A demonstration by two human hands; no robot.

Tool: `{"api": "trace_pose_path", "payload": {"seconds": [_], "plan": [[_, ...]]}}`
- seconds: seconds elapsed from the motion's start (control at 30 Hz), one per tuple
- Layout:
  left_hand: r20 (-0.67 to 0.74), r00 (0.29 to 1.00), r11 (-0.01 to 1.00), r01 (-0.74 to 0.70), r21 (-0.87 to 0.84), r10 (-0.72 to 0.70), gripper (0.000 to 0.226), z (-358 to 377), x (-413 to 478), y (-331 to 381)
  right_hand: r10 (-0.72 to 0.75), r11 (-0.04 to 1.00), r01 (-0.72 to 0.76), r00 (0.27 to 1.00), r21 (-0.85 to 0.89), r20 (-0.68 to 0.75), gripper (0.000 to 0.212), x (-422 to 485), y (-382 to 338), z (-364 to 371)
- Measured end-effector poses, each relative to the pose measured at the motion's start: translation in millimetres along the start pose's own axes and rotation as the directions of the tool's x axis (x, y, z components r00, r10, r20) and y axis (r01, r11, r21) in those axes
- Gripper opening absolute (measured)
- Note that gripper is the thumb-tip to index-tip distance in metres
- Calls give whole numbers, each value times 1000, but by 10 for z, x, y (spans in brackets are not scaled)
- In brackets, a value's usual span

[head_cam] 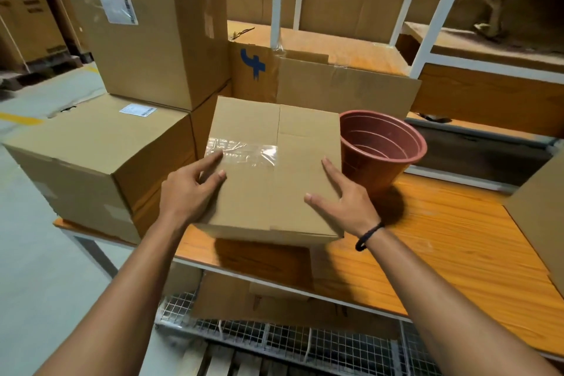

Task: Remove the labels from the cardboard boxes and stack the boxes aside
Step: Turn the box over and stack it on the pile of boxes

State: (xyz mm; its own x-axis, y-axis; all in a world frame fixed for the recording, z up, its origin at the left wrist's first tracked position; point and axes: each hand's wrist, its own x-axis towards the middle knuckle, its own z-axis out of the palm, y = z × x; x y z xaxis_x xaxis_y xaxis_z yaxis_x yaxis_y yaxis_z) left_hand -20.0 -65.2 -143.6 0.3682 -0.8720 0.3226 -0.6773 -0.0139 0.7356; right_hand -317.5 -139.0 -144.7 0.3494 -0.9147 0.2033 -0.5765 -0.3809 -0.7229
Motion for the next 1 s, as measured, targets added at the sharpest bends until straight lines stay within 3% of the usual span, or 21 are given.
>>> {"api": "trace_pose_path", "payload": {"seconds": [0.23,0.4,0.47,0.5,0.57,0.63,0.7,0.8,0.87,1.0], "plan": [[342,932,952,207,-227,-121,45,58,189,5,149,989,-145,981,-35,125,89,274,61,-315],[440,897,873,254,-417,-51,39,178,136,-76,244,969,-245,954,-17,175,104,322,252,-263],[424,905,852,250,-460,-37,41,176,86,-89,246,968,-250,953,1,175,101,329,294,-252],[384,923,851,219,-478,-22,56,173,40,-95,237,970,-242,955,3,177,97,327,299,-248],[217,976,847,98,-522,21,87,198,-107,-149,210,977,-214,962,9,175,88,274,284,-252],[88,993,852,-16,-523,73,95,271,-308,-247,198,961,-229,961,157,191,79,127,268,-273],[28,993,884,-91,-458,117,84,332,-433,-335,144,932,-197,972,304,187,79,-96,276,-283],[14,989,924,-131,-358,146,60,383,-453,-355,38,993,-57,982,100,185,91,-385,327,-139],[20,987,920,-141,-365,159,50,387,-446,-323,-7,999,9,998,-31,57,88,-485,334,-10],[55,982,907,-146,-395,182,47,319,-452,-362,-15,998,9,994,-59,-104,82,-712,226,95]]}}
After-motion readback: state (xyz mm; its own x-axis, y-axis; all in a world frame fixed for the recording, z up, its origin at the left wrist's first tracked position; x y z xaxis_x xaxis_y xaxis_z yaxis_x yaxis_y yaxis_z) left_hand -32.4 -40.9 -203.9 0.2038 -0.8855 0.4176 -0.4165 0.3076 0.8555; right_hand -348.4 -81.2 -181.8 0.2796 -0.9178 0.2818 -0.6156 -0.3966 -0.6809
